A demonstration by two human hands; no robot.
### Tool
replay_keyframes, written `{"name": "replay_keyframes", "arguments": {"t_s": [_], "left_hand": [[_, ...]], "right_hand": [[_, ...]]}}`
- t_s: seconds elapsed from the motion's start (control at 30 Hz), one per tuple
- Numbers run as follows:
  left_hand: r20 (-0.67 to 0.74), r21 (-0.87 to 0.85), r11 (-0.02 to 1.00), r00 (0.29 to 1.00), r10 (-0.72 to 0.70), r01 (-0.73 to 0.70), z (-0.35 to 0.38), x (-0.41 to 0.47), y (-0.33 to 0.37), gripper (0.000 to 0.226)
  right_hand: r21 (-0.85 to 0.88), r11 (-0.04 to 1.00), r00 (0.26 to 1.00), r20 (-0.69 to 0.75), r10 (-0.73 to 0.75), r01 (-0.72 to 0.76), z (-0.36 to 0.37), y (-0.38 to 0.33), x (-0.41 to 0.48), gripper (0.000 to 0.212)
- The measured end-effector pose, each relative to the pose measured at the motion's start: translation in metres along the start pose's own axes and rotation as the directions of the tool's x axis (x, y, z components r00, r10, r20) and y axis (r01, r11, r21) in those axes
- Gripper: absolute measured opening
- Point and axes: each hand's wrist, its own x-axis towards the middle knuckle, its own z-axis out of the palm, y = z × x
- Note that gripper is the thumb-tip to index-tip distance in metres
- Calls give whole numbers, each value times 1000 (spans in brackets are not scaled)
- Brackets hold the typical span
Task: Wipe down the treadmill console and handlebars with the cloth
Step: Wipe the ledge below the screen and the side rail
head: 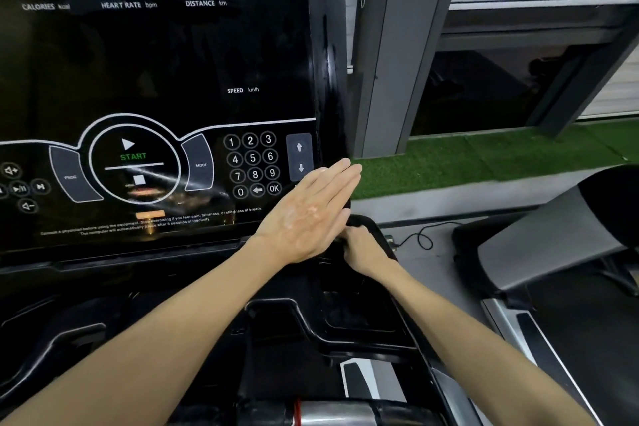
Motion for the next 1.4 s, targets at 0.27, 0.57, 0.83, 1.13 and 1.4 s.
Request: {"name": "replay_keyframes", "arguments": {"t_s": [0.27, 0.57, 0.83, 1.13, 1.4], "left_hand": [[-18, -5, 1000, 1000, -8, 8, 1, 0, 0, 54], [-21, -24, 1000, 1000, -1, 0, 2, 0, 0, 54], [-32, -21, 1000, 999, -1, 1, 1, 0, 0, 54], [2, -32, 999, 1000, 5, -4, 1, 0, 0, 54], [-6, -11, 1000, 1000, 8, -8, 0, 0, -1, 54]], "right_hand": [[-23, 1000, 996, -90, -4, 1, 20, 6, -43, 63], [41, 996, 992, -94, 85, -82, 7, -19, -16, 49], [122, 990, 981, -189, -47, 71, 34, -47, -74, 58], [128, 939, 946, -86, -312, 321, 45, -33, -129, 76], [-3, 939, 937, 50, -344, 345, 19, 55, -165, 82]]}}
